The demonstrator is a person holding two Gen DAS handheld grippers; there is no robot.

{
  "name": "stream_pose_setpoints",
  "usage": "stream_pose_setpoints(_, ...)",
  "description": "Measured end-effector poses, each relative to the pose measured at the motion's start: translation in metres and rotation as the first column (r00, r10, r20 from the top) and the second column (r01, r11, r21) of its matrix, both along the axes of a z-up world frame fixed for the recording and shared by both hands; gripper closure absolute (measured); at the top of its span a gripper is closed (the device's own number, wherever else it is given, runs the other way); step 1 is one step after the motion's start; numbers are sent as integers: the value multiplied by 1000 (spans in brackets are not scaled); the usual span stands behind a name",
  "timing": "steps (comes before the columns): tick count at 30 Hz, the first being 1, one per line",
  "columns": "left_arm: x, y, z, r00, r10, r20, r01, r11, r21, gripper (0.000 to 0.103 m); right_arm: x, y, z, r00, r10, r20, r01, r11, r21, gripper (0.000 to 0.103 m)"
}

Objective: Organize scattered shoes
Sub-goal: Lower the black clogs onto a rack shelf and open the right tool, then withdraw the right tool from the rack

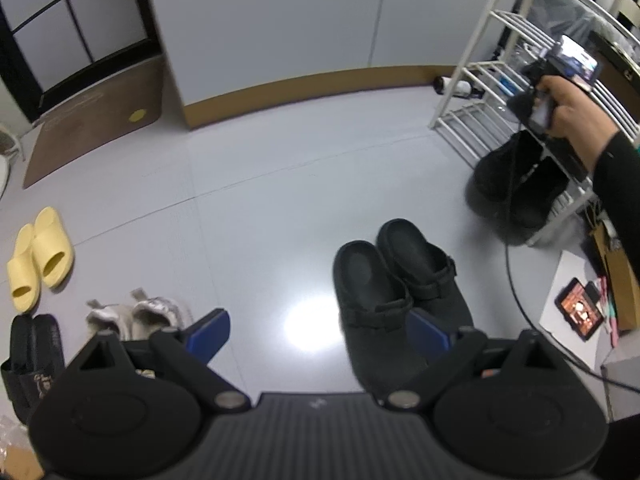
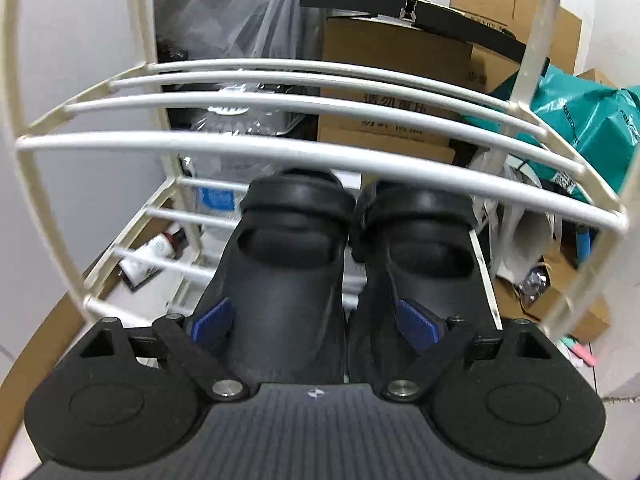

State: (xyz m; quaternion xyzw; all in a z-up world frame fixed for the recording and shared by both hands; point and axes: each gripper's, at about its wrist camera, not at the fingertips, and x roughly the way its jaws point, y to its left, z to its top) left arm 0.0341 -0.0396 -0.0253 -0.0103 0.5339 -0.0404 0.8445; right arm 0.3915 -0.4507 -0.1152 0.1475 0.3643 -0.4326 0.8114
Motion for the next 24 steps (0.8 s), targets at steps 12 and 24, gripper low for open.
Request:
stream_pose_setpoints(12, -24, 12, 23, 998, 34, 46, -30, 997, -74, 7, -47, 61, 81, 983, 185, -20, -186, 979, -84, 11)
stream_pose_setpoints(24, -32, 30, 35, 988, 124, 87, -114, 987, -118, 7, -114, 77, 118, 966, 249, -65, -252, 967, -40, 11)
